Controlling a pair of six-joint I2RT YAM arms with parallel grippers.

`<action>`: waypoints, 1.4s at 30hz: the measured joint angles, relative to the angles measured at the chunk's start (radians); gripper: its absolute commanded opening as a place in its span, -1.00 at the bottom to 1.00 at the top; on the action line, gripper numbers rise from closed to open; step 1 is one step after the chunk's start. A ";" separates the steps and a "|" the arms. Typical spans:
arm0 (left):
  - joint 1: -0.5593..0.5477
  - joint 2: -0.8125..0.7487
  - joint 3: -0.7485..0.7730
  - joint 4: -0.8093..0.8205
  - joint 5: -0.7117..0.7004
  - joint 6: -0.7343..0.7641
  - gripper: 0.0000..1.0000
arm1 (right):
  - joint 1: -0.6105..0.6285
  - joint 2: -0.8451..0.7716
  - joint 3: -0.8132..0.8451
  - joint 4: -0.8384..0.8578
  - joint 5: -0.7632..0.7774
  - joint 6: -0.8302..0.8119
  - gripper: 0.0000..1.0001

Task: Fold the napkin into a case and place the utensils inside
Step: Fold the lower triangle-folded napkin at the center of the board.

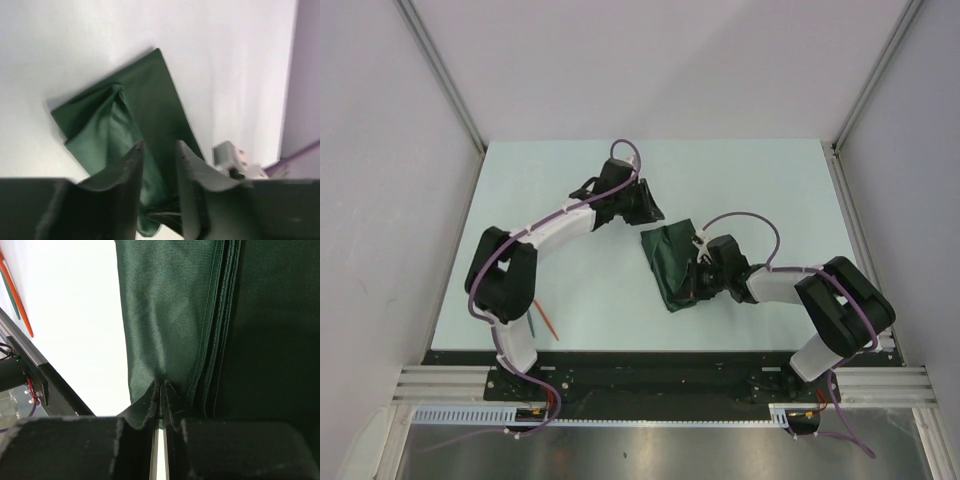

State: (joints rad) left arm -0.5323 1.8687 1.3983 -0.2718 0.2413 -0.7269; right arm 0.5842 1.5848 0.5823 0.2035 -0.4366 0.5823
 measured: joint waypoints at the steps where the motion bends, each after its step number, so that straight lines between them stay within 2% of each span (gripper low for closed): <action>1: 0.003 -0.024 -0.026 0.019 0.005 -0.002 -0.59 | -0.001 0.000 0.005 -0.009 0.001 -0.003 -0.81; 6: 0.019 0.003 -0.110 0.066 0.036 0.001 -0.70 | -0.026 0.000 0.061 -0.082 0.002 -0.028 -0.72; 10: 0.029 0.084 -0.123 0.063 0.046 0.002 -0.74 | -0.062 0.018 0.206 -0.156 -0.003 -0.053 -0.52; 18: 0.032 0.118 -0.117 0.076 0.057 0.002 -0.80 | -0.107 0.225 0.536 -0.165 -0.022 -0.097 -0.54; 26: 0.035 0.160 -0.105 0.085 0.077 0.000 -0.82 | -0.138 0.418 0.677 -0.197 -0.055 -0.121 -0.59; 31: 0.035 0.177 -0.093 0.089 0.089 -0.003 -0.82 | -0.159 0.478 0.721 -0.199 -0.069 -0.132 -0.60; 34: 0.035 0.181 -0.085 0.091 0.098 -0.006 -0.75 | -0.171 0.496 0.727 -0.200 -0.071 -0.135 -0.60; 38: 0.038 0.181 -0.077 0.091 0.109 -0.006 -0.43 | -0.188 0.530 0.745 -0.198 -0.082 -0.139 -0.60; 42: 0.055 0.164 -0.077 0.089 0.112 -0.010 -0.40 | -0.202 0.548 0.761 -0.197 -0.111 -0.140 -0.61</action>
State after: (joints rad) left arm -0.4770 2.0327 1.3216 -0.1833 0.3534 -0.7368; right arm 0.3824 2.1326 1.3434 0.0063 -0.5476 0.4423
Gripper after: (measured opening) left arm 0.293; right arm 0.198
